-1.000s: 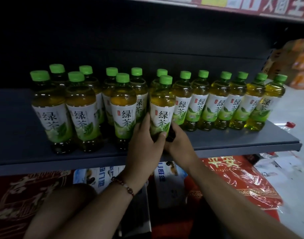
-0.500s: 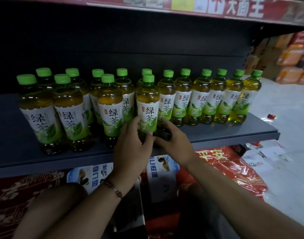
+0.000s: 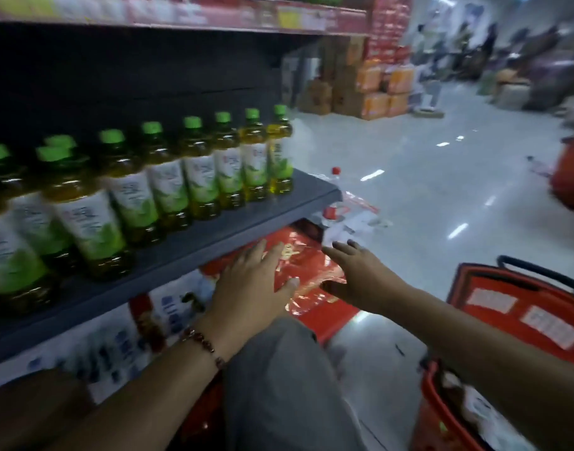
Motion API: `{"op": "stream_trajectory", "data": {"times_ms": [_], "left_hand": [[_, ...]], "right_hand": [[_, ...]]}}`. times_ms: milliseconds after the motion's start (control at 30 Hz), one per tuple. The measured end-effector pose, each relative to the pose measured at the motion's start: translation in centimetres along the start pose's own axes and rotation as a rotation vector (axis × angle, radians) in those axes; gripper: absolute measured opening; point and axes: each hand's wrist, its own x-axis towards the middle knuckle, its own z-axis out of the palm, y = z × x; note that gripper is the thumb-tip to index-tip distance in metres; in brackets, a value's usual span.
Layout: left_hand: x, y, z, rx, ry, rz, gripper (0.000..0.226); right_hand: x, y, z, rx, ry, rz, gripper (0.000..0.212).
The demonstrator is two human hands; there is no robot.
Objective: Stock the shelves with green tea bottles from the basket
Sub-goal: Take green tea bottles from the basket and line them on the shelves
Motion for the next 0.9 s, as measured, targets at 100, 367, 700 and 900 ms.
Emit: {"op": "stream_trajectory", "data": {"times_ms": [100, 367, 700, 900], "left_hand": [[1.5, 6.3, 2.7, 0.031, -0.076, 0.180, 0.072], [2.7, 19.7, 11.6, 0.103, -0.359, 0.551, 0.072], [1.2, 23.9, 19.4, 0.104, -0.671, 0.742, 0.049], [2.4, 22.6, 20.6, 0.111, -0.746, 0.730, 0.043]], "right_hand": [[-4.8, 6.3, -0.3, -0.026, -0.069, 0.201, 0.076], [-17.2, 17.6, 1.6, -0.046, -0.192, 0.584, 0.074], [-25.7, 21.2, 10.9, 0.187, -0.498, 0.719, 0.078], [-26.5, 22.3, 14.0, 0.151, -0.513, 0.667, 0.095]]}}
